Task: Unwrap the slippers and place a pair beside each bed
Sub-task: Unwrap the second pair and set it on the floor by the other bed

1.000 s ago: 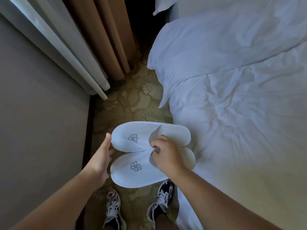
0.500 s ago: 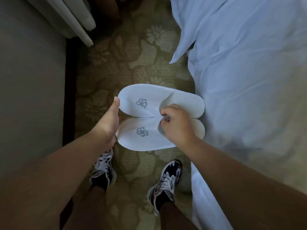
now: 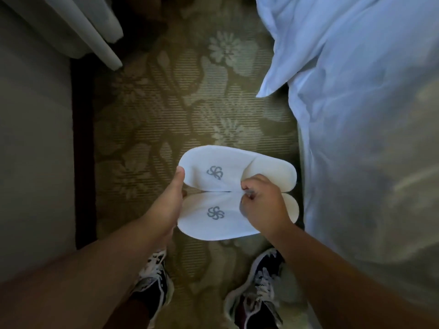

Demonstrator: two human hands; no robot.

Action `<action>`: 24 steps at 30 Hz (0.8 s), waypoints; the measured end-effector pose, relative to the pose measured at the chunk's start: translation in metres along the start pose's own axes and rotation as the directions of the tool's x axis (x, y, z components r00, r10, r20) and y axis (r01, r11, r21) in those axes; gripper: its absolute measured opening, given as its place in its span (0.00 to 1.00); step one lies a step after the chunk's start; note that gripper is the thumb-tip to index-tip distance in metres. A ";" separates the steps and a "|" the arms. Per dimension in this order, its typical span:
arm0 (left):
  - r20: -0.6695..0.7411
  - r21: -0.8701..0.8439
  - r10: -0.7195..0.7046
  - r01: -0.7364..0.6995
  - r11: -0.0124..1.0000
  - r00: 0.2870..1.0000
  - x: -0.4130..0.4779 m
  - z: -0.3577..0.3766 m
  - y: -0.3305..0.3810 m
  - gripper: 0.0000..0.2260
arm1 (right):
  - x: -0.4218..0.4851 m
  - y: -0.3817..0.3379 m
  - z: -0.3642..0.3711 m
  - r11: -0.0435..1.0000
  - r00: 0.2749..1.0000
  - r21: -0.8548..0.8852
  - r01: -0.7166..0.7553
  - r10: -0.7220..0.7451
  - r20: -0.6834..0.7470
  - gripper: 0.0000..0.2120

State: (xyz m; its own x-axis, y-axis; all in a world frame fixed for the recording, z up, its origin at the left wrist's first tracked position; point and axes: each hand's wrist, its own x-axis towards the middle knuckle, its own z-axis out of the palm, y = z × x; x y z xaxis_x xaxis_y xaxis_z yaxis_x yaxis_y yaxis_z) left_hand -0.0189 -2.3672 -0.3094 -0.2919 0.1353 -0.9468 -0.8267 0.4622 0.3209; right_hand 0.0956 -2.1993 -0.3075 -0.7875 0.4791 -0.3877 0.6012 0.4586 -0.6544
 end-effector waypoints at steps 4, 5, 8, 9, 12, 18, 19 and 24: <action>0.036 0.014 0.060 -0.061 0.998 0.998 0.055 0.000 0.024 0.32 | 0.050 0.017 0.019 1.000 0.998 -0.012 -0.001 0.000 -0.060 0.09; 0.056 0.011 0.071 -0.071 0.997 0.996 0.070 0.002 0.027 0.33 | 0.062 0.024 0.025 1.000 0.998 -0.013 0.028 -0.028 -0.060 0.09; 0.078 0.040 0.068 -0.071 0.997 0.995 0.117 0.011 0.026 0.35 | 0.094 0.055 0.044 0.996 0.997 -0.042 0.074 -0.075 -0.036 0.08; 0.074 0.053 0.066 -0.070 0.996 0.995 0.131 0.016 0.023 0.36 | 0.104 0.068 0.049 0.995 0.996 -0.062 0.075 -0.077 -0.034 0.08; 0.044 0.109 0.040 -0.045 0.993 0.998 0.174 0.033 0.014 0.38 | 0.130 0.109 0.062 0.992 0.996 -0.098 0.080 -0.084 -0.029 0.08; 0.128 0.091 -0.008 -0.004 0.996 0.992 0.235 0.066 0.005 0.34 | 0.173 0.171 0.084 0.987 0.996 -0.133 0.086 -0.090 -0.022 0.17; 0.137 0.088 0.005 -0.017 0.996 0.991 0.243 0.070 0.007 0.34 | 0.182 0.178 0.086 0.984 0.995 -0.151 0.095 -0.097 -0.008 0.14; 0.007 0.315 0.256 -0.245 0.917 0.967 0.283 0.080 0.026 0.31 | 0.227 0.192 0.094 0.978 0.993 -0.173 0.118 -0.121 -0.006 0.11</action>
State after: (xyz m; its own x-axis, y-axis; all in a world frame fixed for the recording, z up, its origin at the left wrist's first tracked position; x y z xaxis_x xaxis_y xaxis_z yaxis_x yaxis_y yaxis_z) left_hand -0.0841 -2.2469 -0.5709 -0.4908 0.2552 -0.8330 -0.5345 0.6669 0.5193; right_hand 0.0194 -2.0725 -0.5822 -0.8535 0.4245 -0.3023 0.5186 0.6341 -0.5736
